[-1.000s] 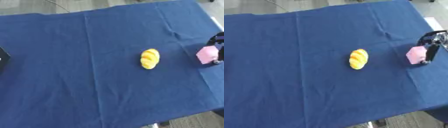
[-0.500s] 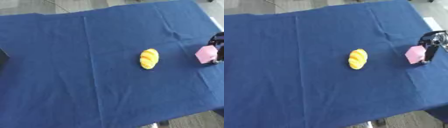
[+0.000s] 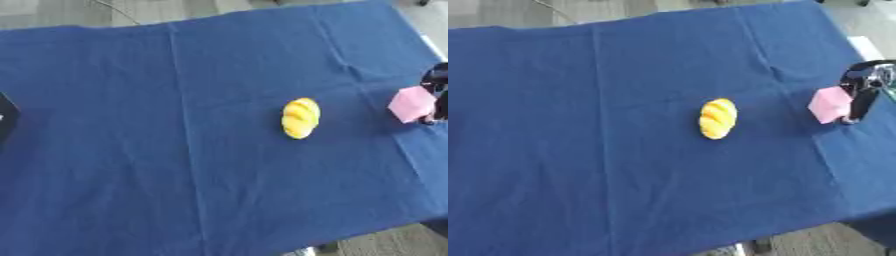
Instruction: Pick up the objects with one hand, pass them to the other hand, and then place them into the box on the other side of the table.
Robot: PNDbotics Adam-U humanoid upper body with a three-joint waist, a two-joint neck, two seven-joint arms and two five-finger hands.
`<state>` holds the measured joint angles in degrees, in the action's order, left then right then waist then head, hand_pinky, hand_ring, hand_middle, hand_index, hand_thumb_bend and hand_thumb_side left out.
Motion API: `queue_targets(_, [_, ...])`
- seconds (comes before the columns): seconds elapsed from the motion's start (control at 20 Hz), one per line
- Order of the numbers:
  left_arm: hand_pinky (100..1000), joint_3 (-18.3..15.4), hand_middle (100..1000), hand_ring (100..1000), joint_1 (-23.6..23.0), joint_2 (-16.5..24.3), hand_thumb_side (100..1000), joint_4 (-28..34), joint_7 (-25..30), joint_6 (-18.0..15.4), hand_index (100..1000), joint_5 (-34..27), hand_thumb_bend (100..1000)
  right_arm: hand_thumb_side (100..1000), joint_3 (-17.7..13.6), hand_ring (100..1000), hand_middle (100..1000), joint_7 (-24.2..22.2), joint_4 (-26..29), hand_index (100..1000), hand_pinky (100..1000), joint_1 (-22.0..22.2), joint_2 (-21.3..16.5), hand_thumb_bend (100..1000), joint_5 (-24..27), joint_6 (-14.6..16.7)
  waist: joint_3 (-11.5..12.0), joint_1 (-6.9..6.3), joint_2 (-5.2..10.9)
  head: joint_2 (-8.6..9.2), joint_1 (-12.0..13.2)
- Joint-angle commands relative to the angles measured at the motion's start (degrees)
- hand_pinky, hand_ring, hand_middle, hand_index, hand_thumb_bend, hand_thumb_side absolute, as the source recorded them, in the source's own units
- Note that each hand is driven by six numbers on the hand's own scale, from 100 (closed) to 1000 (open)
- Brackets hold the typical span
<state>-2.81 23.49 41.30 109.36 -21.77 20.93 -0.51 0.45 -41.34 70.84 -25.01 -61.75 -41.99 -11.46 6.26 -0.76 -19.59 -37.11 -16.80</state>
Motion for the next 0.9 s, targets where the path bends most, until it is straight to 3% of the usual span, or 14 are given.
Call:
queue_targets(0.05, [793, -1.1, 696, 707, 0.1, 1.5, 442, 0.9, -0.2, -0.1, 785, 0.0, 514, 100, -1.2, 857, 651, 0.3, 2.4, 617, 916, -0.5, -2.3, 371, 0.8, -0.5, -0.1, 0.31, 1.64, 0.12, 0.3])
queue_targets(0.4, [793, -1.1, 696, 707, -0.2, 1.5, 443, 0.8, -0.3, -0.2, 778, 0.0, 512, 100, -1.7, 836, 611, -1.0, 4.1, 574, 910, 0.1, -2.7, 354, 0.6, -1.3, -0.2, 0.84, 1.96, 0.16, 0.5])
queue_targets(0.65, [793, -1.3, 693, 706, -0.2, 1.5, 443, 0.8, -0.5, -0.2, 776, 0.0, 512, 100, -1.8, 840, 627, -1.6, 4.6, 602, 912, 0.2, -2.8, 390, 0.4, -1.4, -0.2, 0.90, 1.97, 0.15, 0.7])
queue_targets(0.8, [793, -1.3, 693, 706, -0.2, 1.6, 443, 0.8, -0.5, -0.2, 776, 0.0, 511, 100, -1.7, 871, 703, -2.3, 4.6, 681, 921, 0.3, -2.9, 423, -0.5, -1.4, -0.3, 0.93, 1.96, 0.13, 0.7])
queue_targets(0.9, [794, -1.3, 693, 706, -0.3, 1.5, 443, 0.8, -0.6, -0.1, 777, 0.0, 511, 100, -1.7, 904, 785, -2.6, 4.8, 791, 932, 0.3, -2.9, 451, -1.4, -1.3, -0.3, 0.95, 1.95, 0.15, 0.8])
